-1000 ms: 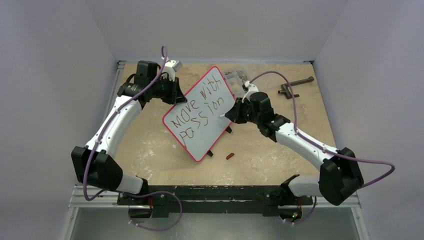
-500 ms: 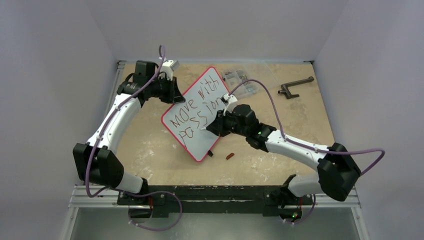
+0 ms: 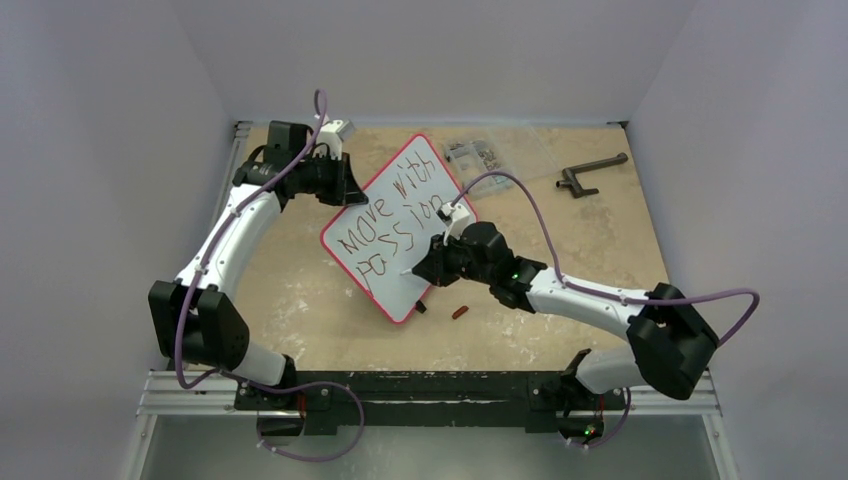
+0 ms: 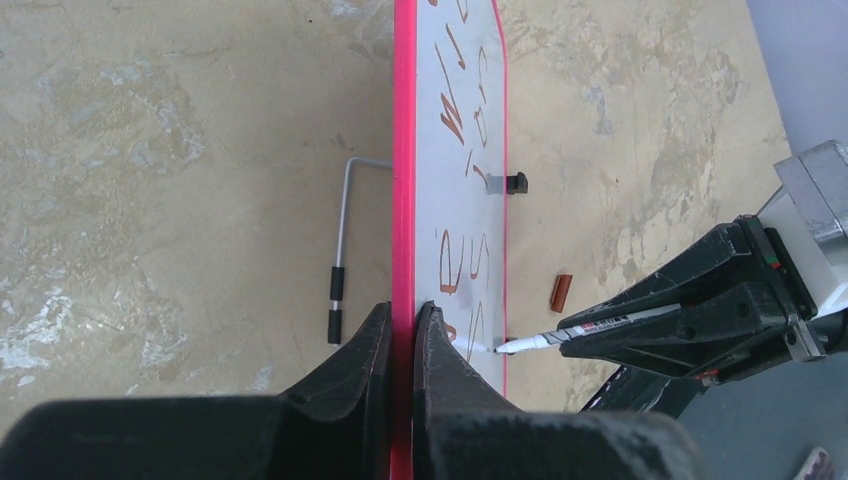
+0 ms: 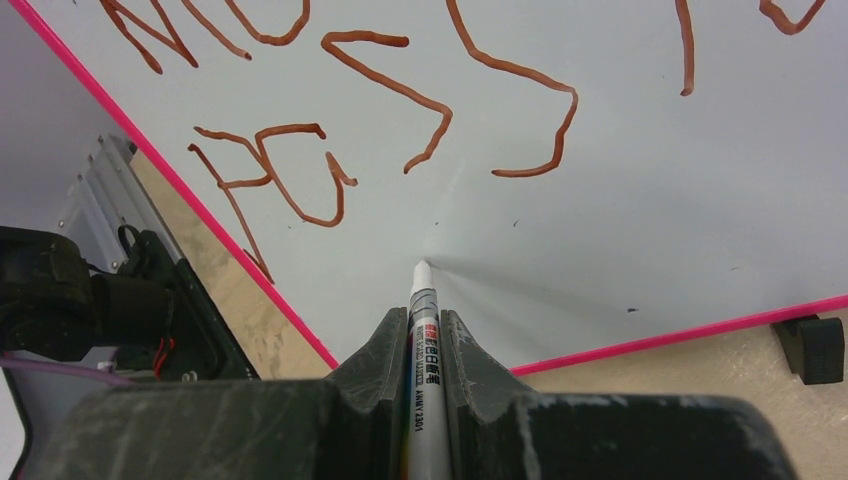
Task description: Write a sentence on the whiteboard
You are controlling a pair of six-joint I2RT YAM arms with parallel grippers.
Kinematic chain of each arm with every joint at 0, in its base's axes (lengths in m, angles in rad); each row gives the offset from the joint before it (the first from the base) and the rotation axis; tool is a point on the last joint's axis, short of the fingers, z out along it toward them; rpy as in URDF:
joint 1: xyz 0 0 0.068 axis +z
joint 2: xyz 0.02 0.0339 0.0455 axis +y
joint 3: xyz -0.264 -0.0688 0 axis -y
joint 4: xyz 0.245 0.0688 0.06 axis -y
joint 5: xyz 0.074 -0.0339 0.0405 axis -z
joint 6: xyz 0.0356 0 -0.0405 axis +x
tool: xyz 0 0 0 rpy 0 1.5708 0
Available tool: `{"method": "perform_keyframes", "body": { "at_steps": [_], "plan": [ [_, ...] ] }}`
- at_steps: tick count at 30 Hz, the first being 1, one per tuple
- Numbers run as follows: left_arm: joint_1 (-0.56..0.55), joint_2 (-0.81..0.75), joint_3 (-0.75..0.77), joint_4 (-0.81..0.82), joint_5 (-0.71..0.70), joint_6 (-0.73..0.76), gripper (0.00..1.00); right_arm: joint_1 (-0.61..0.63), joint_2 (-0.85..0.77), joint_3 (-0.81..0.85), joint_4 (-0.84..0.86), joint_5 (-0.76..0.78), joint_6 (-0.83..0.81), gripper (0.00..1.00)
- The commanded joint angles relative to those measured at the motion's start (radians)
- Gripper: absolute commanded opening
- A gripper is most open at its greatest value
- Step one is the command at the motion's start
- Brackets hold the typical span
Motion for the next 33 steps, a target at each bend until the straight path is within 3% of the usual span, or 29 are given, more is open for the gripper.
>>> {"method": "perform_keyframes", "body": {
  "at_steps": [1, 21, 33],
  "plan": [
    [0.02, 0.011, 0.014, 0.005, -0.131, 0.078, 0.0, 0.005, 0.022, 0.003, 0.051, 0.02, -0.025, 0.0],
    [0.02, 0.012, 0.017, 0.003, -0.131, 0.079, 0.0, 0.025, 0.031, -0.109, 0.061, 0.052, -0.008, 0.0],
    [0.02, 0.009, 0.017, 0.003, -0.123, 0.079, 0.0, 0.031, 0.048, 0.028, -0.012, 0.085, -0.028, 0.0]
  ]
}}
